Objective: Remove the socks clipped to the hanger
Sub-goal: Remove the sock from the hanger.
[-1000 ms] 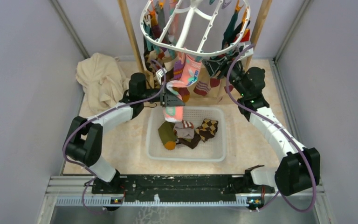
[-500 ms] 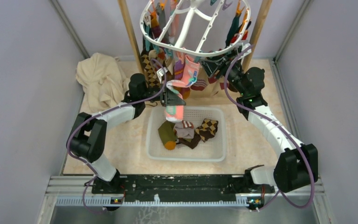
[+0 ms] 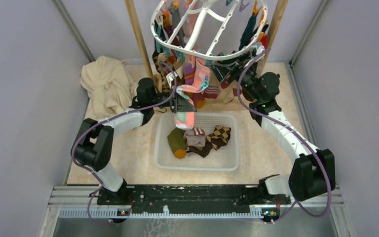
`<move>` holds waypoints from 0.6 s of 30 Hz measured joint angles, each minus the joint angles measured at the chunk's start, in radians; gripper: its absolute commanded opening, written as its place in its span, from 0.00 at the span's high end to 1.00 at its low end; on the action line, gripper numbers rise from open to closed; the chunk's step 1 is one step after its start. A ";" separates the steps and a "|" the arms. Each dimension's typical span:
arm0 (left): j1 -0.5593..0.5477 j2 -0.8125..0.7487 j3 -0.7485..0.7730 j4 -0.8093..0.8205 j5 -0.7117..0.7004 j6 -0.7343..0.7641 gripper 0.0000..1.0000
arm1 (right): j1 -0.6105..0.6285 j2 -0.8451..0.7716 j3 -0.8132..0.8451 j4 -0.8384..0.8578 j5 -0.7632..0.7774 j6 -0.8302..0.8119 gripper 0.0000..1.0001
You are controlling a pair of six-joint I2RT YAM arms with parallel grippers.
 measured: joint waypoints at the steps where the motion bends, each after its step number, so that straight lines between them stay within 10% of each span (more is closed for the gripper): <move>1: 0.000 0.001 0.000 0.000 0.000 0.000 0.94 | 0.000 0.006 0.000 0.003 -0.003 0.003 0.38; 18: 0.000 0.011 0.000 -0.018 -0.001 0.005 0.94 | 0.000 0.093 0.022 0.060 -0.014 0.057 0.34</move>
